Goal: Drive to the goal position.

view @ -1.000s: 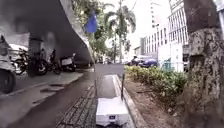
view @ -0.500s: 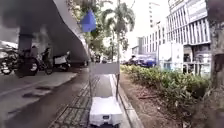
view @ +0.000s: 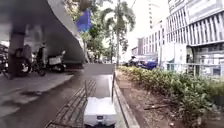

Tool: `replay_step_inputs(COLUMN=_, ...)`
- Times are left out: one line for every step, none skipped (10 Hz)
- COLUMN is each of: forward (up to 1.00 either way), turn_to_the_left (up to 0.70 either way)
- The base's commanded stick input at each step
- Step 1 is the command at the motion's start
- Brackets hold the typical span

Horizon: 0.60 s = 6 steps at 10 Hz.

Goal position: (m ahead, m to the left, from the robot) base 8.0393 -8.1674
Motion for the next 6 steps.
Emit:
replay_step_inputs(forward=0.69, turn_to_the_left=0.03)
replay_step_inputs(forward=0.69, turn_to_the_left=0.14)
replay_step_inputs(forward=0.69, turn_to_the_left=0.14)
replay_step_inputs(forward=0.69, turn_to_the_left=0.11)
replay_step_inputs(forward=0.69, turn_to_the_left=0.03)
replay_step_inputs(forward=0.69, turn_to_the_left=0.01)
